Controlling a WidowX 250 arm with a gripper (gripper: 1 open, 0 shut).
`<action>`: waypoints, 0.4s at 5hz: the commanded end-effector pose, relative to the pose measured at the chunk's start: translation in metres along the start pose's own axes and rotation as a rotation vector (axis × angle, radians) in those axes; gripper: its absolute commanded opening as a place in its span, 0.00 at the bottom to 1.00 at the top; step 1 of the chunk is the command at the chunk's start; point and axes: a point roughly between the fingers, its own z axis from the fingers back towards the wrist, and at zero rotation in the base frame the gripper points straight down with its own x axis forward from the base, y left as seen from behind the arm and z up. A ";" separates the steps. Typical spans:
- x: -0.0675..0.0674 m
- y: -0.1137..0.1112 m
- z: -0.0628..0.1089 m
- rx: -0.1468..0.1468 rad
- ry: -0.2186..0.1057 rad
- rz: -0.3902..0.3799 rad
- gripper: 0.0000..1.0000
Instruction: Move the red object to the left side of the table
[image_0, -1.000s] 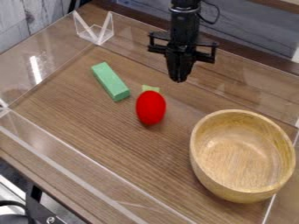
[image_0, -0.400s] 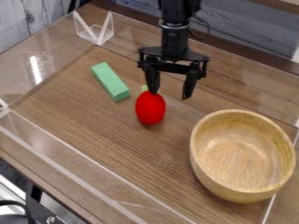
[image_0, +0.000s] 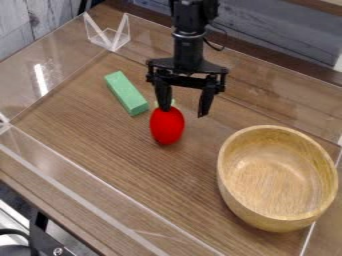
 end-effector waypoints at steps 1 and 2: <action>-0.002 0.012 0.012 -0.007 -0.075 0.047 1.00; -0.007 0.019 -0.004 0.005 -0.067 0.083 1.00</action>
